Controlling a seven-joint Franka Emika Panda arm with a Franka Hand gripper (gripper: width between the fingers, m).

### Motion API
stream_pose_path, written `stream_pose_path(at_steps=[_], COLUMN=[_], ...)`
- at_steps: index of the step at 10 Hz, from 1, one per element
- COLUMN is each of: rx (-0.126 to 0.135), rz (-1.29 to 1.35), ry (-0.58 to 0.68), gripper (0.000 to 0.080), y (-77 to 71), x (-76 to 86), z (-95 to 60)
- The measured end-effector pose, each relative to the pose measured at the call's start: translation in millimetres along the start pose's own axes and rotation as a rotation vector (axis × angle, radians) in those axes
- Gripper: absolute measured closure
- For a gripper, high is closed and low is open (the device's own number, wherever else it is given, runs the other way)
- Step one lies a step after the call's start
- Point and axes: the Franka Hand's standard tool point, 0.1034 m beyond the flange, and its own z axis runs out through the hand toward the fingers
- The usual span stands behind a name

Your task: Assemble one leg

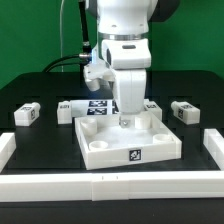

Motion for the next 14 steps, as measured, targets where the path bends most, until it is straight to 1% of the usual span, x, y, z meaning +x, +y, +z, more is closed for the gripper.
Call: stream_pose_path(at_steps=[2, 5, 7, 8, 9, 10, 11, 12, 13, 14], rx=[0.021, 0.053, 0.052, 0.046, 0.049, 0.051, 0.051, 0.052, 0.052, 0.042], rz=[-0.020, -0.025, -0.017, -0.009, -0.008, -0.008, -0.008, -0.008, -0.007, -0.008], ry=[0.006, 0.020, 0.021, 0.018, 0.019, 0.020, 0.020, 0.020, 0.020, 0.019], gripper=[0.0150, 0.0150, 0.0150, 0.0150, 0.0267, 0.0267, 0.0463, 0.0463, 0.0670, 0.0670], y=[-12.7, -13.7, -13.7, -12.0, -13.0, -13.4, -13.4, -13.7, -13.8, -11.5], x=[-6.4, -1.4, -1.1, -1.9, -1.9, -1.9, -2.0, -2.0, -2.0, -2.2], z=[5.9, 23.5, 24.8, 21.7, 23.2, 23.8, 23.9, 24.2, 24.3, 23.0])
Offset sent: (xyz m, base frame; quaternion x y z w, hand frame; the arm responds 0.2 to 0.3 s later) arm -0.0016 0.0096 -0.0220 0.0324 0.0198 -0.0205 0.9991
